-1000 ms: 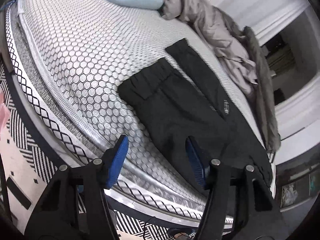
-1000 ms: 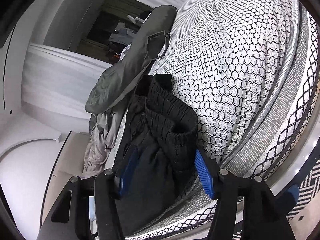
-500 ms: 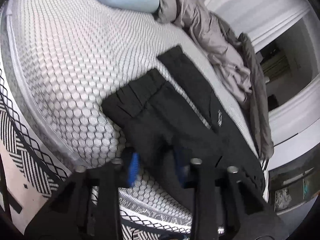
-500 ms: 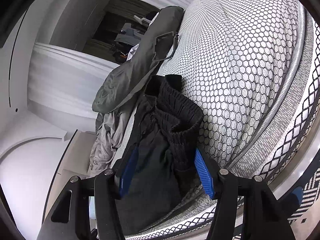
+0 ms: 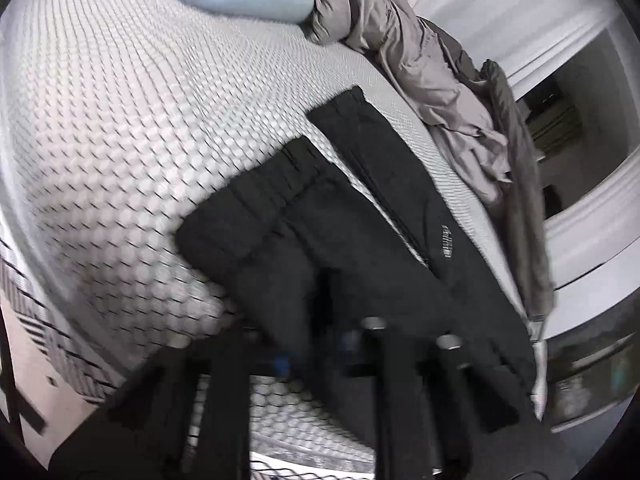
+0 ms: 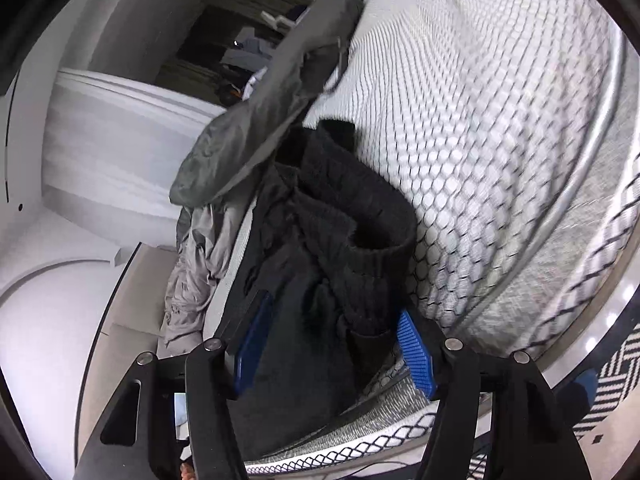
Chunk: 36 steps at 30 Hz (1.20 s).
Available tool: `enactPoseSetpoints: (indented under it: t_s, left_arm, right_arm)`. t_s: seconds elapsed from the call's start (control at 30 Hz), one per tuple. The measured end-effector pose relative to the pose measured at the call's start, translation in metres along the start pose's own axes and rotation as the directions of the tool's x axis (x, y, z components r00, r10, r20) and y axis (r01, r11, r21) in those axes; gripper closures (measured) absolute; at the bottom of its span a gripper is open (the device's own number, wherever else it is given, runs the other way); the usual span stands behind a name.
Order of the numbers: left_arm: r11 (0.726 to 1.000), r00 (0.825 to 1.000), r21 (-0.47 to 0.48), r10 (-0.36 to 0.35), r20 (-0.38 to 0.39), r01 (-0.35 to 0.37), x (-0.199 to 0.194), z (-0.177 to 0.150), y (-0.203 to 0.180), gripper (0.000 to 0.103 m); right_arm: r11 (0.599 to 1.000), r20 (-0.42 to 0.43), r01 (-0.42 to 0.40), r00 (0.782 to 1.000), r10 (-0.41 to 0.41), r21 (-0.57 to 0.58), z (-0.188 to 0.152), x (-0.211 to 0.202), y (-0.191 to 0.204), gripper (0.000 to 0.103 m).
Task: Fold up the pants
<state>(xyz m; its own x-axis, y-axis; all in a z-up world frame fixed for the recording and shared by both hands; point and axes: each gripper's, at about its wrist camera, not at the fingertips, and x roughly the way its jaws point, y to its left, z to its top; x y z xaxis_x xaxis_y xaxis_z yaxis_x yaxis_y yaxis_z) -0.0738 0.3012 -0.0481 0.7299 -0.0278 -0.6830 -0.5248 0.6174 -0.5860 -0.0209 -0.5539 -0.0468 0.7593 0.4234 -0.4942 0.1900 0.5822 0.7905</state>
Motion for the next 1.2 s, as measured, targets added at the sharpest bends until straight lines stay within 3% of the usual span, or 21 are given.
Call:
enactPoseSetpoints:
  t_s: [0.07,0.1,0.13,0.17,0.2,0.27,0.33,0.47,0.57,0.73,0.87,1.0,1.2]
  left_arm:
    - [1.000,1.000,-0.013,-0.016,0.018,0.016,-0.009,0.000,0.003,0.101]
    - [1.000,0.999,-0.016,-0.018,0.028,0.018,-0.014,0.001,0.003,0.102]
    - [1.000,0.999,-0.016,-0.021,0.046,0.022,-0.023,0.001,0.004,0.102]
    - [1.000,0.998,-0.012,-0.028,0.062,0.029,-0.031,0.000,0.004,0.102]
    - [0.999,0.997,-0.004,-0.035,0.073,0.035,-0.040,-0.001,0.004,0.102]
    - [0.998,0.993,0.037,-0.053,0.107,0.050,-0.059,-0.003,0.005,0.102]
    - [0.998,0.995,0.063,-0.029,0.099,0.023,-0.063,-0.005,0.011,0.102]
    - [1.000,1.000,0.015,0.002,0.003,-0.002,-0.045,-0.008,0.037,0.102]
    - [1.000,1.000,0.027,0.008,0.028,-0.009,-0.047,-0.008,0.032,0.102]
    - [0.998,0.997,0.061,-0.027,0.078,0.022,-0.062,0.007,0.011,0.102]
    - [0.995,0.994,0.090,-0.052,0.095,0.044,-0.066,0.036,-0.018,0.102]
    - [0.995,0.994,0.092,-0.049,0.096,0.040,-0.051,0.075,-0.050,0.102]
    - [0.994,0.998,0.109,0.001,0.062,-0.008,0.024,0.155,-0.122,0.102]
  right_arm:
    - [0.998,0.000,0.047,0.999,-0.047,-0.036,0.000,0.010,0.005,0.041]
    - [0.997,0.006,0.059,0.998,-0.059,-0.051,0.000,0.014,0.008,0.048]
    - [0.994,0.023,0.084,0.996,-0.082,-0.074,0.000,0.016,0.013,0.057]
    - [0.990,0.041,0.100,0.994,-0.097,-0.103,-0.001,0.015,0.019,0.083]
    - [0.989,0.047,0.088,0.995,-0.083,-0.119,-0.001,0.013,0.023,0.090]
    - [0.987,0.083,0.025,0.997,-0.012,-0.159,-0.004,-0.002,0.036,0.091]
    - [0.982,0.128,0.008,0.992,0.017,-0.189,-0.006,-0.019,0.045,0.091]
    - [0.991,0.070,0.048,0.997,-0.039,-0.122,-0.002,-0.009,0.030,0.091]
    - [0.992,0.041,0.079,0.996,-0.076,-0.098,-0.003,0.003,0.023,0.091]
    - [0.989,0.111,-0.006,0.994,0.022,-0.147,-0.002,-0.015,0.046,0.091]
    - [0.983,0.173,-0.010,0.984,0.042,-0.182,0.002,-0.020,0.081,0.091]
    - [0.974,0.267,0.088,0.963,-0.030,-0.207,0.019,-0.007,0.125,0.091]
    - [0.958,0.278,0.176,0.954,-0.110,-0.225,0.080,0.051,0.181,0.091]
